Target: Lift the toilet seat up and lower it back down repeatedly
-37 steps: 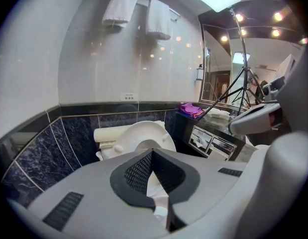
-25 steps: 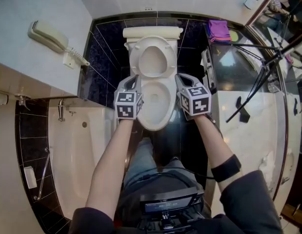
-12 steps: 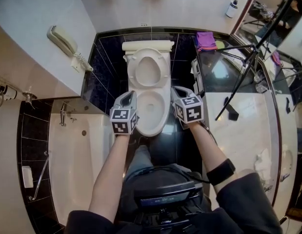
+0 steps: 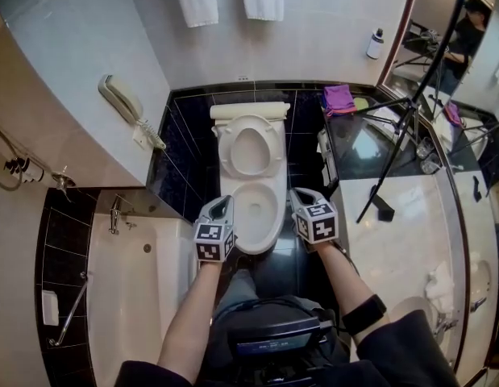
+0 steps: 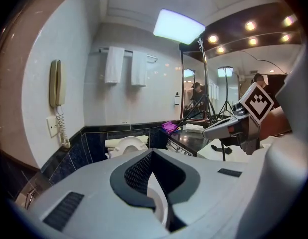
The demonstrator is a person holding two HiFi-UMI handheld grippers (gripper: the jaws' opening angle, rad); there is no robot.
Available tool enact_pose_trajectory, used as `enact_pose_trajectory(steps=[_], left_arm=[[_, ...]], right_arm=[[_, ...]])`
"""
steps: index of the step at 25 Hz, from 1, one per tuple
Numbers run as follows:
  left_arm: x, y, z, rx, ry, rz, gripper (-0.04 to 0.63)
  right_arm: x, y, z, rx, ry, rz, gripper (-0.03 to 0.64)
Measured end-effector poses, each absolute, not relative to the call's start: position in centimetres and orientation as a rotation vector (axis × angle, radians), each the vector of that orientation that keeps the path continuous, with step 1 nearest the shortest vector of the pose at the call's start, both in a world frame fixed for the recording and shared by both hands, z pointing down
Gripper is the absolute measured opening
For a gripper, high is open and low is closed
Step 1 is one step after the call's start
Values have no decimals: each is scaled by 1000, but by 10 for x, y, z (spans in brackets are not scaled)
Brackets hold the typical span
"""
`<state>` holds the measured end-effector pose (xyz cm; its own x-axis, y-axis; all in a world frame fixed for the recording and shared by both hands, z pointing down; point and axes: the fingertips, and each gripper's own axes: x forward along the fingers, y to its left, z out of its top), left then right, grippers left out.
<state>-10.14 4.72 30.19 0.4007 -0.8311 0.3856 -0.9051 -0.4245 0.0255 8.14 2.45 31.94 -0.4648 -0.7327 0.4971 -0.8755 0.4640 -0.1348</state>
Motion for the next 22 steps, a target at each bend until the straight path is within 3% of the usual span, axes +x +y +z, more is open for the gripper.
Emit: enact_pose_trajectory(steps=[22], left_arm=[[-100, 30, 331, 2371, -1529, 485, -9]], right_arm=[[94, 4, 349, 1352, -2301, 573, 17]])
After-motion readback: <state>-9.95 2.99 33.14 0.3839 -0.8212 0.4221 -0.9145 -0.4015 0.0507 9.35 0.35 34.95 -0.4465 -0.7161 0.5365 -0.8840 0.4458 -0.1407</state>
